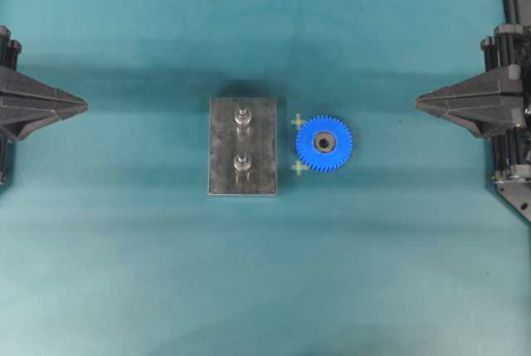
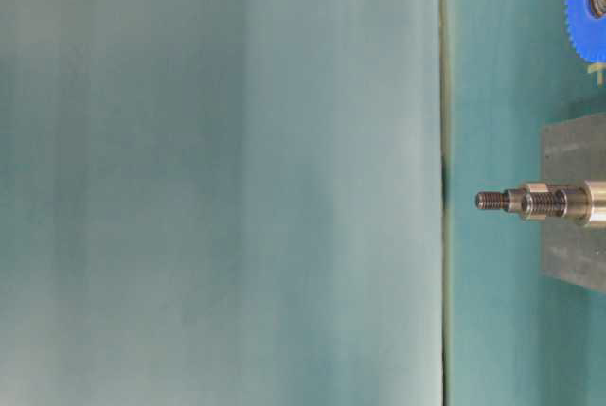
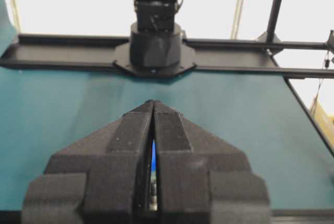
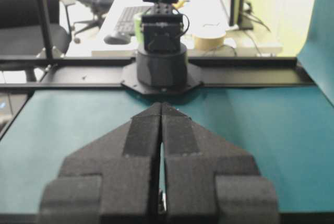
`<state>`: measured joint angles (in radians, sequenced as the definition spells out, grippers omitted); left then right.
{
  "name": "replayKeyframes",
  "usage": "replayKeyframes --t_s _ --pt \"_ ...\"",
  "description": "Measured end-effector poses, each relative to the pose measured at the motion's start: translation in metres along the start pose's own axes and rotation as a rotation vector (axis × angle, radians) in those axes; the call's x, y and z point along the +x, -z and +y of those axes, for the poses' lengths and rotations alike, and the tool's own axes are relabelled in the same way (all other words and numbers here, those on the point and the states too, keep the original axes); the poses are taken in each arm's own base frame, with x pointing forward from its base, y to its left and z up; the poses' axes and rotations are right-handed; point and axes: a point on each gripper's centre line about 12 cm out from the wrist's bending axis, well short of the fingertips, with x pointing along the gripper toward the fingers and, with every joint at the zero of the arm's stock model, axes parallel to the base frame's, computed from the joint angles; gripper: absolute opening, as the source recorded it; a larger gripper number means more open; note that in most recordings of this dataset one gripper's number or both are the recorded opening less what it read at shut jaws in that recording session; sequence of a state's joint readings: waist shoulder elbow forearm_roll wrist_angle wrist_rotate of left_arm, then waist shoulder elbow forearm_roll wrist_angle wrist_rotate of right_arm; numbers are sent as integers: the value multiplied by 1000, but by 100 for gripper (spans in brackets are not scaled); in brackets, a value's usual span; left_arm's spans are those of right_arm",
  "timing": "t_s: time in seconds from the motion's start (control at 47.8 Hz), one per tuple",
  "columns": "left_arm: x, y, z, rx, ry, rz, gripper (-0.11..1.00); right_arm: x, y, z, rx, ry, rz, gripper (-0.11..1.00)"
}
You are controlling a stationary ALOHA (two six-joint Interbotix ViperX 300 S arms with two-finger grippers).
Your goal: Fit the large gear onto the shaft.
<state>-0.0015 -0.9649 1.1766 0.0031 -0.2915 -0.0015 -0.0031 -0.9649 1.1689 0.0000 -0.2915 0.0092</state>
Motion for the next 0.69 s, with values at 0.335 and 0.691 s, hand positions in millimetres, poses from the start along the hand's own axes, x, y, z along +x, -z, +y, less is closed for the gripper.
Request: replayKeyframes --t_s 0.335,0.691 --pt "16 0 0 -46 -2 132 0 5 30 -21 144 124 345 1" --pt "27 44 5 -24 -27 423 0 36 79 -23 186 140 747 1"
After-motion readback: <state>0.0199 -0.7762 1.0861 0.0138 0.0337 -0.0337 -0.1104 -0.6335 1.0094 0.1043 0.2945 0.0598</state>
